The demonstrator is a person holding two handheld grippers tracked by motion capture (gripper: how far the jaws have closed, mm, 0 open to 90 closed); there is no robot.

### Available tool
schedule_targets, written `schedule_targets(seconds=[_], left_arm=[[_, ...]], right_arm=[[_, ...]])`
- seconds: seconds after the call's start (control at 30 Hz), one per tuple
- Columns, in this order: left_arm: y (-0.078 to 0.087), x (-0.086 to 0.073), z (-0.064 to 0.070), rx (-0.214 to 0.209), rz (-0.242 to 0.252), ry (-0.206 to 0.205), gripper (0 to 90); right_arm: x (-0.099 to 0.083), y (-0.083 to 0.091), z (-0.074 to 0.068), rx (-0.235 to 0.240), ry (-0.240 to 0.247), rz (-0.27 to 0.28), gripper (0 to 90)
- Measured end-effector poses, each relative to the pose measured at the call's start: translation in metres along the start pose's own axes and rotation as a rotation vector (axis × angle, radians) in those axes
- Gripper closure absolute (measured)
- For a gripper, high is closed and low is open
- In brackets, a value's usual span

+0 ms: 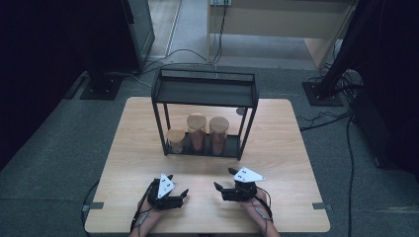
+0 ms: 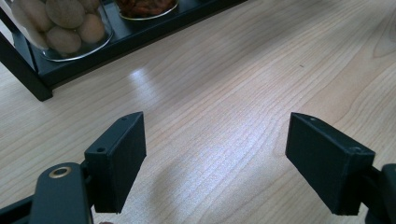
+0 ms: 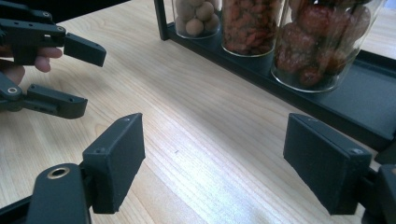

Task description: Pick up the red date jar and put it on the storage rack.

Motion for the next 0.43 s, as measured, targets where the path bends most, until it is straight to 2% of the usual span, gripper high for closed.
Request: schedule_targets(seconds=[0.43], left_arm=[[0.0002,-0.0001,-0.0002,-0.002,0.001,-0.001,20.2]], right_arm=[[-0.0040,-0.0058,-0.0015,0.010,0.010,-0.021,20.3]])
Point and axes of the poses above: each handheld gripper's, and its own axes: y roughly backward along the jaws, x roughly out of its top, z roughly to its right, the point moved 5 cm from there along -y, roughly forward along the jaws, and after that the axes turned 5 degrees about -x, right-handed, at the moved point
